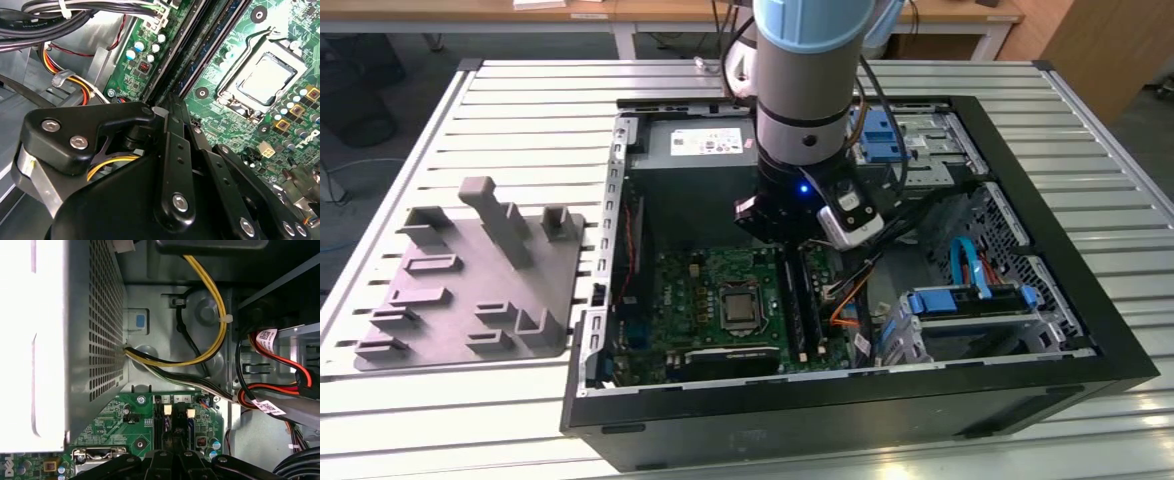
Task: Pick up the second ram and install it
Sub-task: 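Press down the second ram until it locks into place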
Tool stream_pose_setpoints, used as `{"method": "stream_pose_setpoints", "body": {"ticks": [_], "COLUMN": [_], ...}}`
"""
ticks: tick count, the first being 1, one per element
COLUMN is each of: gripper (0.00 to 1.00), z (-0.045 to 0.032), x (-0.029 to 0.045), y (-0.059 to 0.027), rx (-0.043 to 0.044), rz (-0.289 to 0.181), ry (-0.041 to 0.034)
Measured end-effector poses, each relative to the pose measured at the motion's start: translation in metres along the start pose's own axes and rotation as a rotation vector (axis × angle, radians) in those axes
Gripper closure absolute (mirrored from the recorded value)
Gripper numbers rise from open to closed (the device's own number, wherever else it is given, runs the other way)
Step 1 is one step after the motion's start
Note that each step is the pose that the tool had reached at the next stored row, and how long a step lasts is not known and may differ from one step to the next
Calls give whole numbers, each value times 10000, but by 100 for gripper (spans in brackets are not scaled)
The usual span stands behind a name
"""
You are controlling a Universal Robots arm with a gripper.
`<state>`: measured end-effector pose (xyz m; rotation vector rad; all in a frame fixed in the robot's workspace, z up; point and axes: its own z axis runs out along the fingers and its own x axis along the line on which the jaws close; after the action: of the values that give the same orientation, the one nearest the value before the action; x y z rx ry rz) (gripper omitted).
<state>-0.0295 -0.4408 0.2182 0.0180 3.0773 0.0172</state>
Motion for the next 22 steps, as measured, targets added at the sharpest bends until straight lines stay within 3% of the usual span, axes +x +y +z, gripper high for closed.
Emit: {"method": "stream_pose_setpoints", "body": {"ticks": [7,9,11,14,22], "gripper": [90,90,90,90,90], "z": [12,-24,-76,-75,-62], "x": [1,-3,-5,-5,-8], "y": [0,4,2,-12,-320], "rx": [-1,-28,-2,10,44], "rz": [0,3,1,-1,-3], "ry": [0,-11,-1,-2,-2]}}
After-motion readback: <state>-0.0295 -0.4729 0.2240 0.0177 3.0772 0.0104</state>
